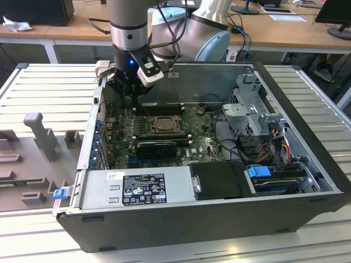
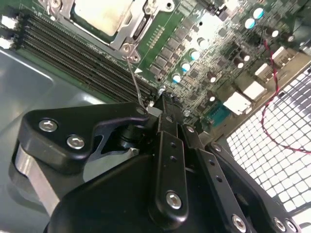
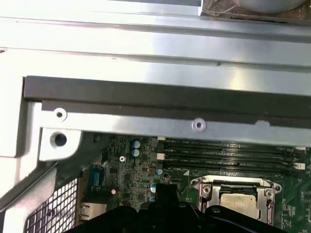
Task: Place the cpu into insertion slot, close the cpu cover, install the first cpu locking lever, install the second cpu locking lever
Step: 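Install the first cpu locking lever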
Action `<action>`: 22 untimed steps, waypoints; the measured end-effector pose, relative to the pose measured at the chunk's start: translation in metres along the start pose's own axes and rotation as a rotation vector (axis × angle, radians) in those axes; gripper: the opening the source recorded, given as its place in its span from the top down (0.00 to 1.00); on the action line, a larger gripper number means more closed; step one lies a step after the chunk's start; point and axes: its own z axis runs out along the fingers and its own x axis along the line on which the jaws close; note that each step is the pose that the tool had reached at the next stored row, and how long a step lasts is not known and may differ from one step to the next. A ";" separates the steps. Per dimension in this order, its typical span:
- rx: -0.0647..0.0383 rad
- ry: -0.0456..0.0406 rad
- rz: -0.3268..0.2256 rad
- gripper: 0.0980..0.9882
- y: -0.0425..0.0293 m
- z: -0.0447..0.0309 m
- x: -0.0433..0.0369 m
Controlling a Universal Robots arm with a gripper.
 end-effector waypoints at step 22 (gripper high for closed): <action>0.004 0.0022 0.000 0.99 -0.0015 0.0015 -0.0381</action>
